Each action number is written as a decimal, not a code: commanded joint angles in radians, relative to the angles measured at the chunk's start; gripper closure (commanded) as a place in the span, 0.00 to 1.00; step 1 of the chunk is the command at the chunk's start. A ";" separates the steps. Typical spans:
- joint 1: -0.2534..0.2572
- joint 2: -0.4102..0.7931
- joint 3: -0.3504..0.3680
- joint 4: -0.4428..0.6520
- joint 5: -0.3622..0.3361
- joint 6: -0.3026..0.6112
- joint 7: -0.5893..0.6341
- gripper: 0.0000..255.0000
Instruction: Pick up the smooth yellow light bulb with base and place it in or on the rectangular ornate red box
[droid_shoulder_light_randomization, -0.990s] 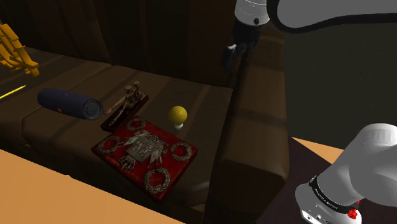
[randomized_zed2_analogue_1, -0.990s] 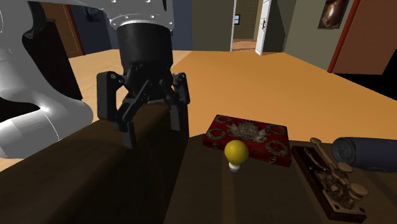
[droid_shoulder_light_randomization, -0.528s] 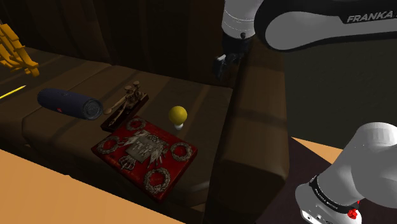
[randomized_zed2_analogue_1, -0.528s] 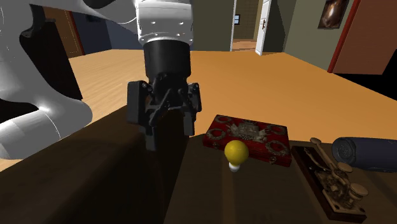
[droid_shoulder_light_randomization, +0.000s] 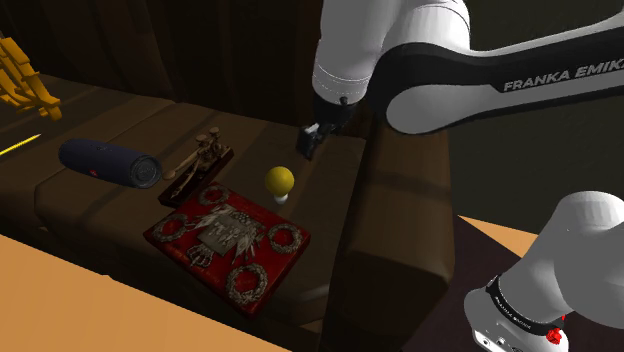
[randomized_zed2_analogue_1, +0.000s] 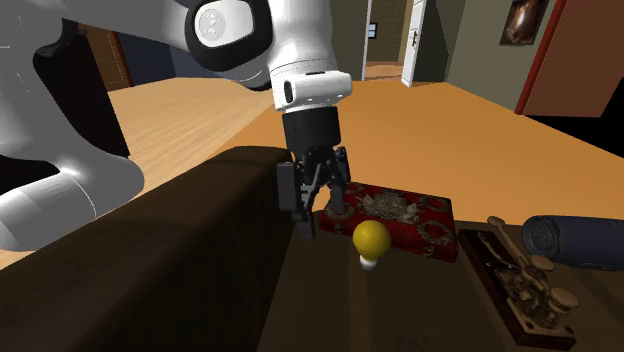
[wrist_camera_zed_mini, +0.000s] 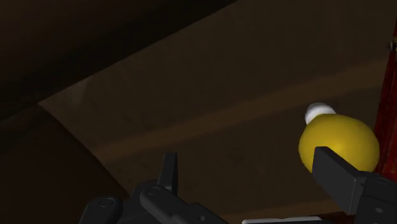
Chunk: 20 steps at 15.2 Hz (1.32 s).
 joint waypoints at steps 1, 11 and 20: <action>0.012 0.034 0.016 0.001 0.009 0.049 0.023 0.00; 0.039 0.181 0.072 0.007 -0.006 0.228 0.119 0.00; 0.033 0.214 0.071 -0.005 -0.029 0.270 0.133 0.00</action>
